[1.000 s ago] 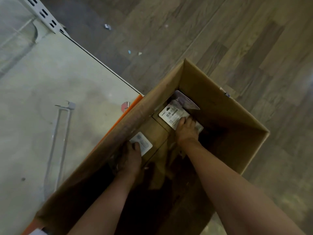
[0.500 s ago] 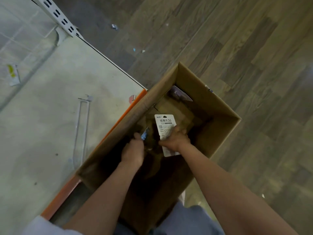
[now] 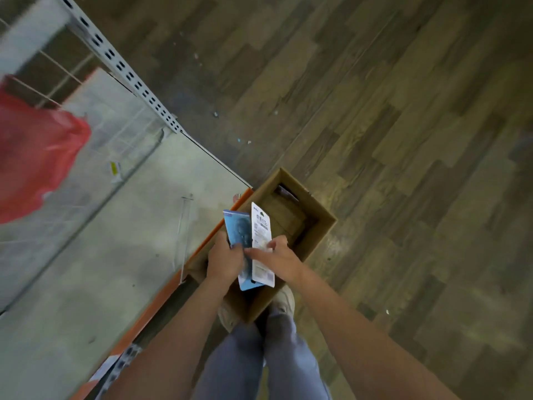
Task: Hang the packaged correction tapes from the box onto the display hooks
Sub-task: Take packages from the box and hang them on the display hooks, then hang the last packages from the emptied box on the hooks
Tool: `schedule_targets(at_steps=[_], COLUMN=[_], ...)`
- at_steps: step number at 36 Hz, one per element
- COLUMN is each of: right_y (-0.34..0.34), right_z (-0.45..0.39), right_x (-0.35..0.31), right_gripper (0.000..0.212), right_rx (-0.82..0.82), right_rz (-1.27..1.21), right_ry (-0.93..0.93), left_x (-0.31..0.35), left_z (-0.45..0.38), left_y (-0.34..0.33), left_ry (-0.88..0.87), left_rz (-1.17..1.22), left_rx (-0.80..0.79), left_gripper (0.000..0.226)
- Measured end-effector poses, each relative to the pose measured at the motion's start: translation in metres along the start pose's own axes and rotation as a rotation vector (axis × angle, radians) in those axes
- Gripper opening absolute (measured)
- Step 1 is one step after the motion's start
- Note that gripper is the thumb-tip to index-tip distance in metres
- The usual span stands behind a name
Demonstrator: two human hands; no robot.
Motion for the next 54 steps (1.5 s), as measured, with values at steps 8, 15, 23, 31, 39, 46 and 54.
schedule_targets(at_steps=[8, 15, 23, 31, 39, 46, 54], right_y=[0.003, -0.007, -0.028, -0.049, -0.076, -0.100, -0.132], right_z=[0.094, 0.140, 0.199, 0.289, 0.361, 0.417, 0.469], right_x=[-0.060, -0.096, -0.107, -0.110, -0.121, -0.135, -0.147], right_gripper=[0.060, 0.063, 0.056, 0.046, 0.047, 0.027, 0.020], right_rx=[-0.031, -0.012, 0.019, -0.033, -0.009, -0.028, 0.134], right_rz=[0.064, -0.008, -0.117, -0.224, -0.474, -0.487, -0.221], right_ry=[0.079, 0.198, 0.290, 0.466, 0.582, 0.625, 0.784], left_x=[0.060, 0.086, 0.088, 0.078, 0.073, 0.054, 0.013], left_z=[0.075, 0.119, 0.179, 0.251, 0.319, 0.368, 0.402], left_y=[0.068, 0.116, 0.159, 0.213, 0.278, 0.347, 0.406], left_ry=[0.047, 0.082, -0.039, -0.289, -0.538, -0.680, -0.714], left_rz=[0.147, 0.291, 0.298, 0.242, 0.236, 0.266, 0.394], left_rx=[-0.012, -0.098, -0.195, -0.086, 0.273, 0.481, 0.569], left_gripper=[0.016, 0.021, 0.031, 0.035, 0.016, 0.012, 0.006])
Point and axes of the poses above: each hand's wrist, its own z-axis away from the middle knuckle, its own y-axis out of the back of the hand, x = y × z, the point moved 1 cm from there along -z, towards the middle knuckle, and after that the axes turned 6 degrees about z, right-handed, at the moved point
